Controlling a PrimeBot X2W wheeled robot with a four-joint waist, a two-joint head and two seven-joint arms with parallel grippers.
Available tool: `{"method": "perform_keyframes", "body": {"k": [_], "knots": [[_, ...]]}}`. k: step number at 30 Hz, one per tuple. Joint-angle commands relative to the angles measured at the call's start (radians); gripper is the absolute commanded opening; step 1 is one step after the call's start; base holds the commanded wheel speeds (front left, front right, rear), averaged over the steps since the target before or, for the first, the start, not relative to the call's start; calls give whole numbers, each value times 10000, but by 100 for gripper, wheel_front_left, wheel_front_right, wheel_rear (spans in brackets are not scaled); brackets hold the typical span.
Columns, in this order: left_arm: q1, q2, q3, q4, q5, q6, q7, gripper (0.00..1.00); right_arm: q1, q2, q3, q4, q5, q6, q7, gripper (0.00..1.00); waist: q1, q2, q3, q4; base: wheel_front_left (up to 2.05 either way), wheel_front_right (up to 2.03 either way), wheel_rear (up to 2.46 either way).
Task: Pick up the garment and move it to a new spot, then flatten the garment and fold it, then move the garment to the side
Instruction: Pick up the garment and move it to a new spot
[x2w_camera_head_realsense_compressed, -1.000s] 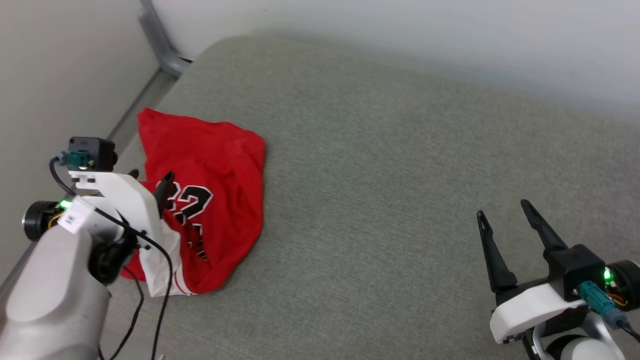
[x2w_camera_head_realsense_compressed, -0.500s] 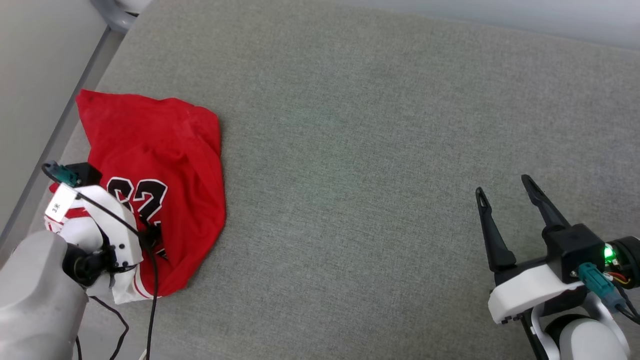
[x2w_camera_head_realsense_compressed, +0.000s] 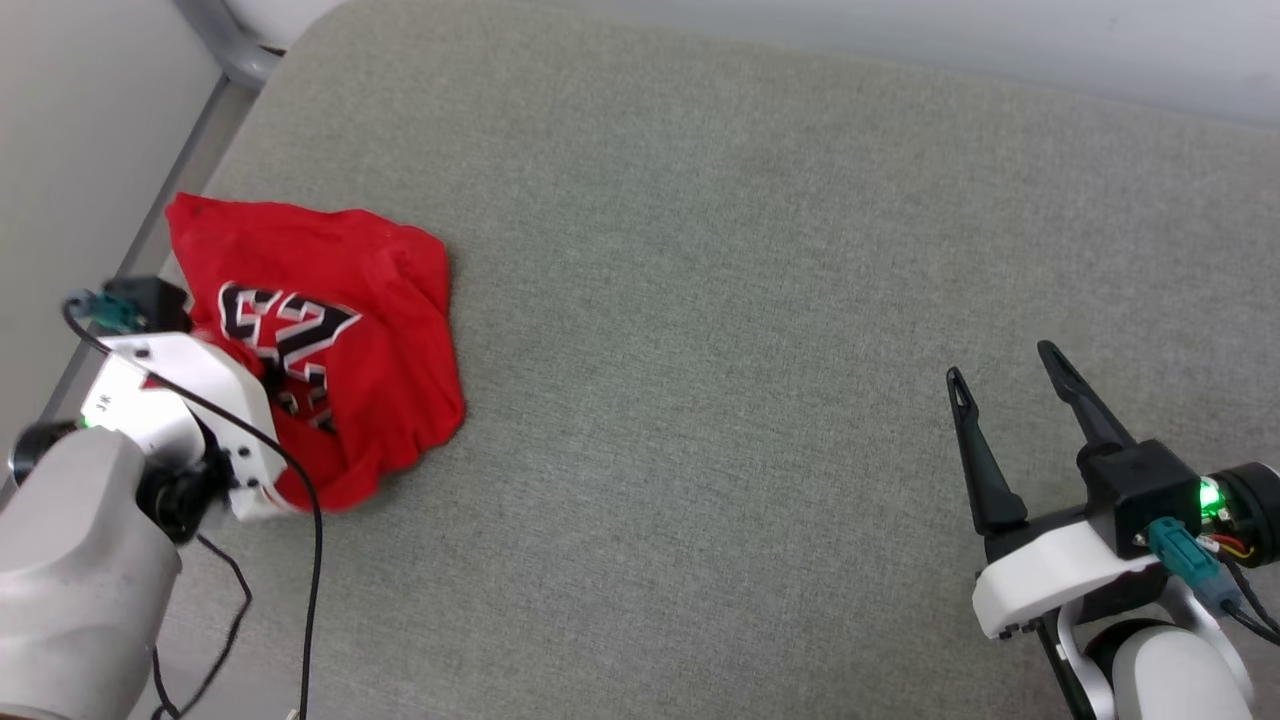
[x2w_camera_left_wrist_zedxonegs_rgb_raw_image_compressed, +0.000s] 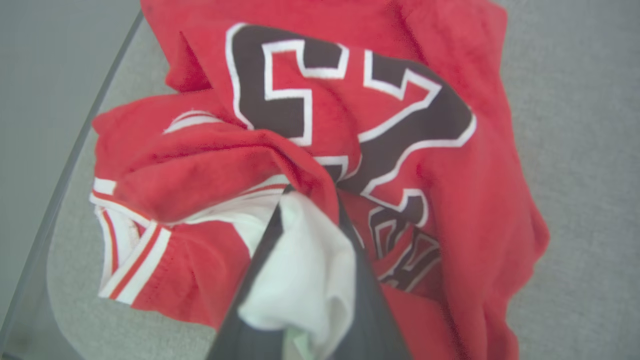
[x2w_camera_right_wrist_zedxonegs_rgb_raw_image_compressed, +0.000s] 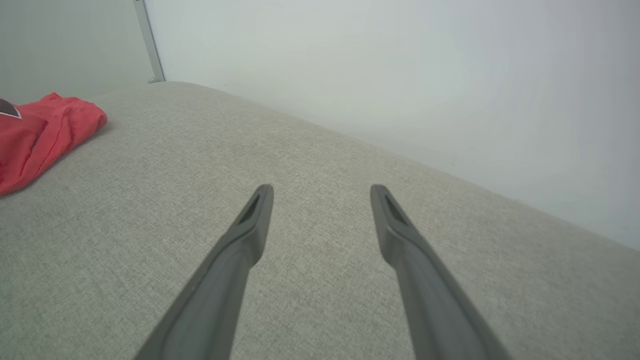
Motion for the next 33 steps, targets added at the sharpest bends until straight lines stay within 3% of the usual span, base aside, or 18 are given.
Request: {"method": "perform_keyframes", "body": {"k": [1, 8, 12, 18, 24, 33], "knots": [[-235, 57, 59, 119, 161, 62, -626, 0, 89, -3, -40, 44, 104, -7, -101, 100, -1, -1, -317, 32, 0, 0, 0], [-900, -38, 129, 184, 1010, 486, -4066, 0, 418, -3, -245, 306, 677, -7, -349, 100, -1, -1, -1248, -13, 0, 0, 0], [-1130, -241, 201, -149, 1263, 612, -5149, 0, 621, -3, -353, 389, 838, -7, -452, 100, -1, -1, -1686, -171, 0, 0, 0], [-909, -564, 547, -1364, 1571, 777, -5385, 0, 800, -3, -511, 355, 995, -7, -502, 100, -1, -1, -2045, -603, 0, 0, 0], [80, -1027, 973, -3549, 2148, 1005, -5377, 0, 938, -1, -649, 258, 1075, -7, -514, 100, -1, -1, -2262, -1567, 0, 0, 0], [1514, -2089, 178, -5057, 2351, 831, -5316, 0, 1146, 0, -834, 169, 1230, -7, -583, 100, -1, -1, -2312, -3346, 0, 0, 0]]}}
